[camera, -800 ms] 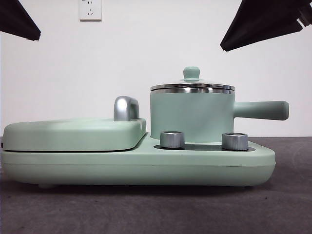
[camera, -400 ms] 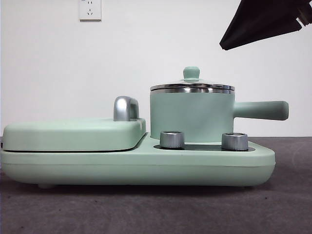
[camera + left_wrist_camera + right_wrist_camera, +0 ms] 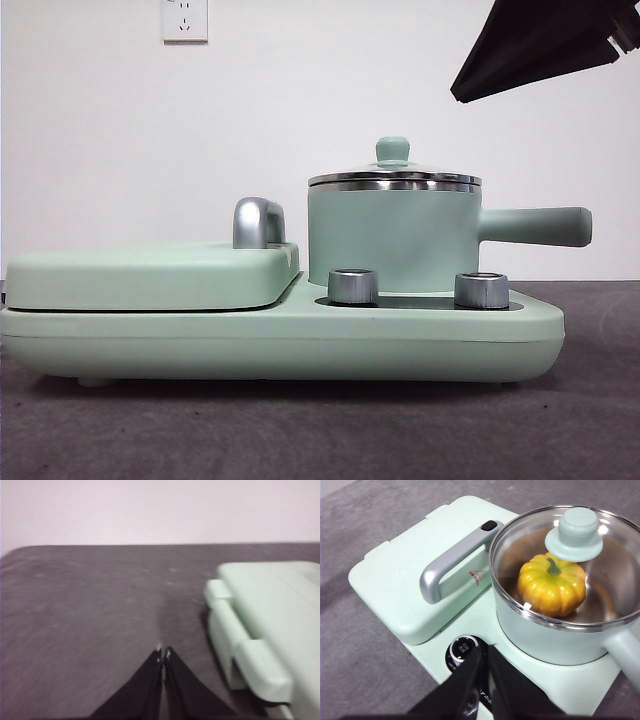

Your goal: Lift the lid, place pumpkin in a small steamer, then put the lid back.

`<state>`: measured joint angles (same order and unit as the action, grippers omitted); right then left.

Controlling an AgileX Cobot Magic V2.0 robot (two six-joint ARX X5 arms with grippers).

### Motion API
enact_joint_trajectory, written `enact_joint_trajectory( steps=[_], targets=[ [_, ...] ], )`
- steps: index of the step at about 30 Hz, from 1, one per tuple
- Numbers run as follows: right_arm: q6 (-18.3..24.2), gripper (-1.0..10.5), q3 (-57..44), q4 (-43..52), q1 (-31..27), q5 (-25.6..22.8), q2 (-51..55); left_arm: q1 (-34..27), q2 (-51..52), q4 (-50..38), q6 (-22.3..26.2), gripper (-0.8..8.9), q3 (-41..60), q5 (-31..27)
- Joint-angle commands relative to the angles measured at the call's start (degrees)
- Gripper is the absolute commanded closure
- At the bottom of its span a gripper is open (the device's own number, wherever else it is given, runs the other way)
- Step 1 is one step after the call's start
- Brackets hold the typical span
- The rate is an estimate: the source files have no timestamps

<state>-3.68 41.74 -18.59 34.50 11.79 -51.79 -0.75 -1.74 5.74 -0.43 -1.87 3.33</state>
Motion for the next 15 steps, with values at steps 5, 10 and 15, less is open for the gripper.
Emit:
enact_joint_trajectory(
  steps=[5,10,15],
  targets=[
    [-0.35,9.2,0.37,0.85,0.52,0.09,-0.15,-1.51,1.57,0.94,-1.84,8.07,1.16,-0.48],
    [-0.35,9.2,0.37,1.11,0.5,0.04,-0.15,-1.46,1.53,0.66,-2.86,8.07,1.16,-0.46],
    [-0.35,9.2,0.37,1.7,0.52,0.07,-0.15,-1.49,1.51,0.66,-2.86,8.07,1.16,-0.44]
  ],
)
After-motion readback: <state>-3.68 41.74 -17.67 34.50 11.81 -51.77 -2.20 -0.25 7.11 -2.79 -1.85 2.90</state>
